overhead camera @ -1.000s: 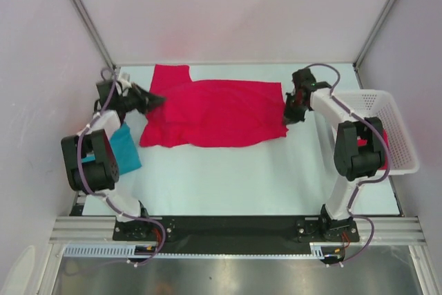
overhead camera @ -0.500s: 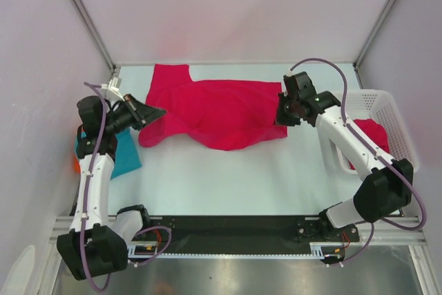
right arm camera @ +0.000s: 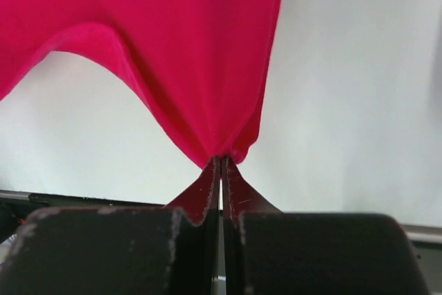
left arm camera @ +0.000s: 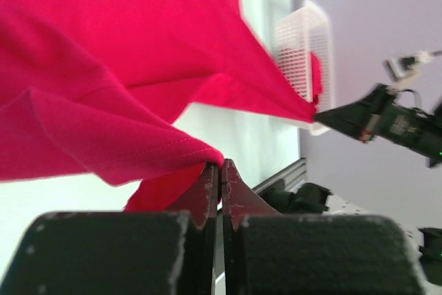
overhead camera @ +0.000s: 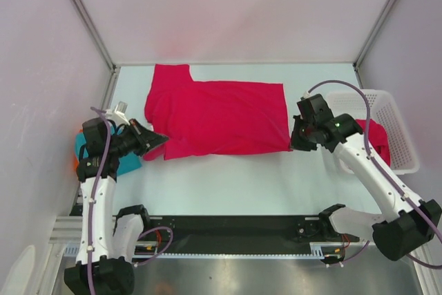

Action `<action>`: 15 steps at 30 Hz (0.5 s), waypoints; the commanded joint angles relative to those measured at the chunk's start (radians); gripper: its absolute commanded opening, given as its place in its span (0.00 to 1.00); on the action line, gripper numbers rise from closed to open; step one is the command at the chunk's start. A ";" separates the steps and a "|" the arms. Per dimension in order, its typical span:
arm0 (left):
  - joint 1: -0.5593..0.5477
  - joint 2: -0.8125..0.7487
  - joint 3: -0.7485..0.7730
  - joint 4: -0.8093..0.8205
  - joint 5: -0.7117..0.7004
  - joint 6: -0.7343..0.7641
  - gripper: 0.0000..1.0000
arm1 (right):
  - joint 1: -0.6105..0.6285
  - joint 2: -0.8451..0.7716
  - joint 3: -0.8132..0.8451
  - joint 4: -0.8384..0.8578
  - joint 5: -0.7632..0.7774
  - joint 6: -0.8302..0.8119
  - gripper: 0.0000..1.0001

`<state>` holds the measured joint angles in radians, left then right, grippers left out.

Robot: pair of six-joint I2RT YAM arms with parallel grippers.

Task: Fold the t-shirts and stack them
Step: Flatten out the tshirt

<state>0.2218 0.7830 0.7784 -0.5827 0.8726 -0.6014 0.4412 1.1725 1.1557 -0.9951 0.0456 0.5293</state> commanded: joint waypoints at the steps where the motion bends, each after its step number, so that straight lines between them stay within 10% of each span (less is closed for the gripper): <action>1: 0.008 -0.021 0.067 -0.219 -0.191 0.115 0.00 | 0.004 -0.054 -0.005 -0.086 0.071 0.054 0.00; 15: 0.086 -0.200 -0.278 -0.031 -0.138 -0.164 0.00 | -0.062 -0.108 -0.132 -0.048 0.007 0.132 0.00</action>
<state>0.2955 0.6071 0.5602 -0.6914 0.6830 -0.6670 0.4076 1.1027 1.0512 -1.0729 0.1074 0.6334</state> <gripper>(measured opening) 0.008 0.009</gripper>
